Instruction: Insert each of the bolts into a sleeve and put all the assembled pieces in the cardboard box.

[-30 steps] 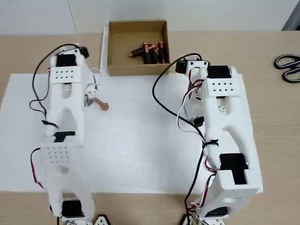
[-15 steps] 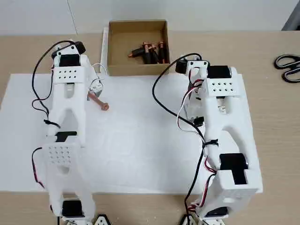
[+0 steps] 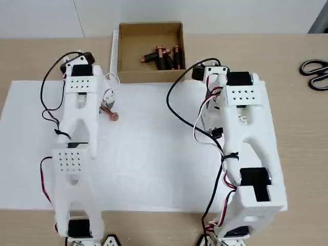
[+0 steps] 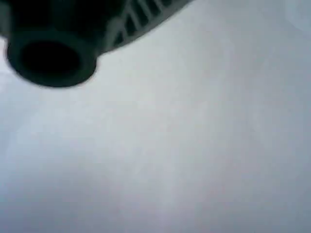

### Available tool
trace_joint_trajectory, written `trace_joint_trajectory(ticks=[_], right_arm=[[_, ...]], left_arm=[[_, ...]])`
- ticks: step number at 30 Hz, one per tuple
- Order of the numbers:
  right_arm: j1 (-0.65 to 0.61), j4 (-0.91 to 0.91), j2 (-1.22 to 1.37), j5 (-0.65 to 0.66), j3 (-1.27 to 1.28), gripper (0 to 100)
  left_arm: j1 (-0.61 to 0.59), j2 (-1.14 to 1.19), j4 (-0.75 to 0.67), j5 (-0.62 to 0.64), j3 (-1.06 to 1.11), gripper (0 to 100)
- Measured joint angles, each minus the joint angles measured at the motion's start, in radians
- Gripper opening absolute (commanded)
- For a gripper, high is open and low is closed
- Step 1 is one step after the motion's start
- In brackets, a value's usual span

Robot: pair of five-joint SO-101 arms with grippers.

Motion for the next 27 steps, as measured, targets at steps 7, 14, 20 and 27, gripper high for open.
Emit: trace_joint_trajectory(ticks=[7,14,20,27], right_arm=[[0.000,0.000,0.000,0.000,0.000,0.4],[0.000,0.000,0.000,0.000,0.000,0.4],[0.000,0.000,0.000,0.000,0.000,0.4],[0.000,0.000,0.000,0.000,0.000,0.4]], left_arm=[[0.009,0.069,0.057,0.005,-0.118,0],[0.028,0.091,0.120,0.005,-0.212,1],[0.072,0.100,0.144,-0.092,-0.330,1],[0.123,-0.038,0.149,-0.311,-0.299,1]])
